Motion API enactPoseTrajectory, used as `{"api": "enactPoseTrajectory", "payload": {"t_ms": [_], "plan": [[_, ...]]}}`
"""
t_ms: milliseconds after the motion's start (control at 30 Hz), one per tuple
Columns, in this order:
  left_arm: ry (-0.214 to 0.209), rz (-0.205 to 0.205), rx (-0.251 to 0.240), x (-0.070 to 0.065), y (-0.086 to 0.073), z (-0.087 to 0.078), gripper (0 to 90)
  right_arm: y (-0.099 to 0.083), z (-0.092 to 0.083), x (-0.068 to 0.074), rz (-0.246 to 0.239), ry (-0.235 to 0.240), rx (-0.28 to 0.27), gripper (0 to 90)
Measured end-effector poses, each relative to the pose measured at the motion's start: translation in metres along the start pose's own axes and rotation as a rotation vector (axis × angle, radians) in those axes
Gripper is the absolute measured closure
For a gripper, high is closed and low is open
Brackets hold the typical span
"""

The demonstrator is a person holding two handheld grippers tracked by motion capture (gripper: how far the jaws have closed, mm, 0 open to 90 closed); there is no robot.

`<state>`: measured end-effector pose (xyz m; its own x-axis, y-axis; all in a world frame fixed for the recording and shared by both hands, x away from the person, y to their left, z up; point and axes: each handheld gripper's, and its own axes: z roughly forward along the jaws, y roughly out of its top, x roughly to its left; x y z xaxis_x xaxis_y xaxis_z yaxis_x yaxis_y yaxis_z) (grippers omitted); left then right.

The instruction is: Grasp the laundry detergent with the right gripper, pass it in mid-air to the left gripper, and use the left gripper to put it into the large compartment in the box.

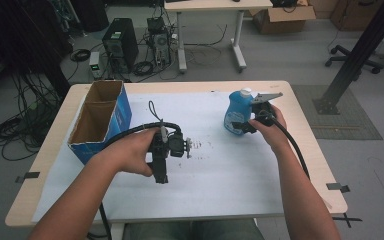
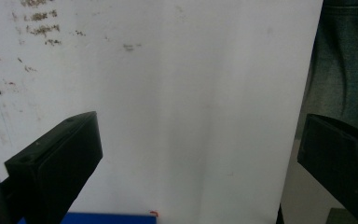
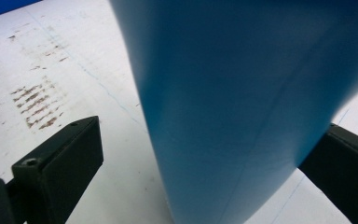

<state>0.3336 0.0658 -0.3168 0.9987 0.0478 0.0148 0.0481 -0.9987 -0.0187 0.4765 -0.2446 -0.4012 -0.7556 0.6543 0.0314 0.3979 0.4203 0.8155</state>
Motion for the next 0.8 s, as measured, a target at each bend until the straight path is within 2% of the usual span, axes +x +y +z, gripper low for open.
{"api": "enactPoseTrajectory", "payload": {"t_ms": [167,367,567,800], "plan": [[-0.001,0.001,-0.002,-0.0014,0.0001,0.0008,0.2,-0.0022,0.0044,0.0006,-0.004,-0.020,0.001,1.6],[0.006,0.012,-0.005,-0.0019,0.0015,0.0004,0.4,-0.0049,0.0055,-0.0008,0.015,-0.040,-0.051,2.2],[0.007,0.014,-0.003,-0.0009,0.0034,0.0003,0.4,-0.0068,0.0040,-0.0012,0.028,-0.055,-0.078,9.6],[0.004,0.016,-0.005,0.0001,0.0044,0.0005,0.4,-0.0071,0.0051,0.0006,0.011,-0.072,-0.098,17.8]]}}
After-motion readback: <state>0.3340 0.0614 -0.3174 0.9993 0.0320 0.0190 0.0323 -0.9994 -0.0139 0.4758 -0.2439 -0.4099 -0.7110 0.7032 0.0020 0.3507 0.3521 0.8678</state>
